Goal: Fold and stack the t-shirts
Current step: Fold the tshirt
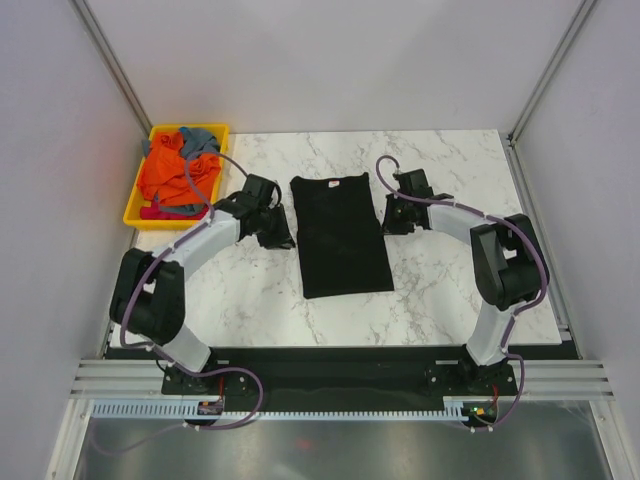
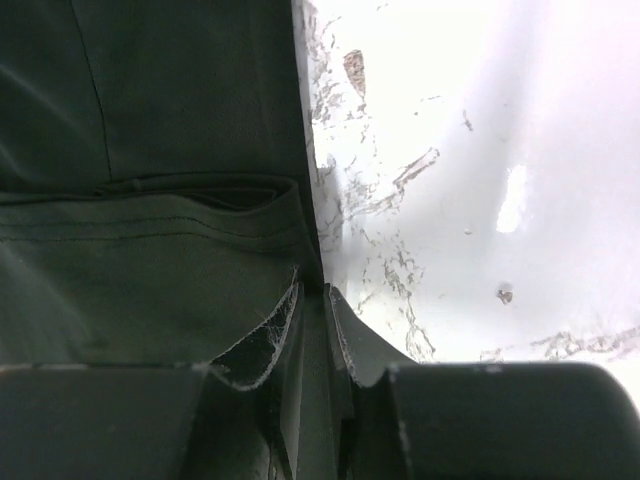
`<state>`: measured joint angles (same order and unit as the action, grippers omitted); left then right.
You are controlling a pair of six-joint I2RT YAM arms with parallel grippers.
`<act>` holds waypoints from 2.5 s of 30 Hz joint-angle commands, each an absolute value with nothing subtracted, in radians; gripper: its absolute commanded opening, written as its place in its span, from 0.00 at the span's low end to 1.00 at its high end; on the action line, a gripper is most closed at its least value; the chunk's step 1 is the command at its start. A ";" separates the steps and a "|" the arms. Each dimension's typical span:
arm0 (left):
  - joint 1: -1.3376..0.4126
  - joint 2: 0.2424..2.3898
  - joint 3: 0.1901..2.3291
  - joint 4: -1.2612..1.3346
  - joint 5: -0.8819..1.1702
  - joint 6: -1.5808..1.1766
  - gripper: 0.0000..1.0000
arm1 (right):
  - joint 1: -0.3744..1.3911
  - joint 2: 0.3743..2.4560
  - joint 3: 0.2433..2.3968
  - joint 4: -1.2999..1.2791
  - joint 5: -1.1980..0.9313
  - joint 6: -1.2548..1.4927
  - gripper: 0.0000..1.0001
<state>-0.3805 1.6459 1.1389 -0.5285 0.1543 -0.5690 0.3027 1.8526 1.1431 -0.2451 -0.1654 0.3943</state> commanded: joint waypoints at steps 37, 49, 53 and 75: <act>-0.623 1.334 0.476 -0.025 0.133 -1.170 0.47 | 0.420 1.221 0.532 -0.364 0.017 1.124 0.43; -0.632 1.411 0.491 -0.005 0.106 -1.195 0.42 | 0.431 1.184 0.486 -0.293 0.015 1.173 0.43; -0.634 1.436 0.495 -0.003 0.113 -1.193 0.30 | 0.442 1.167 0.476 -0.279 0.023 1.190 0.43; -0.644 1.433 0.514 -0.005 0.104 -1.158 0.02 | 0.482 1.259 0.405 -0.100 0.060 1.174 0.10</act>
<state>-0.6373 1.4200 0.4950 0.0170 0.1577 -1.1835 0.4763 1.2430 0.4328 -0.1143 0.0174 1.1912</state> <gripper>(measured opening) 0.033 0.215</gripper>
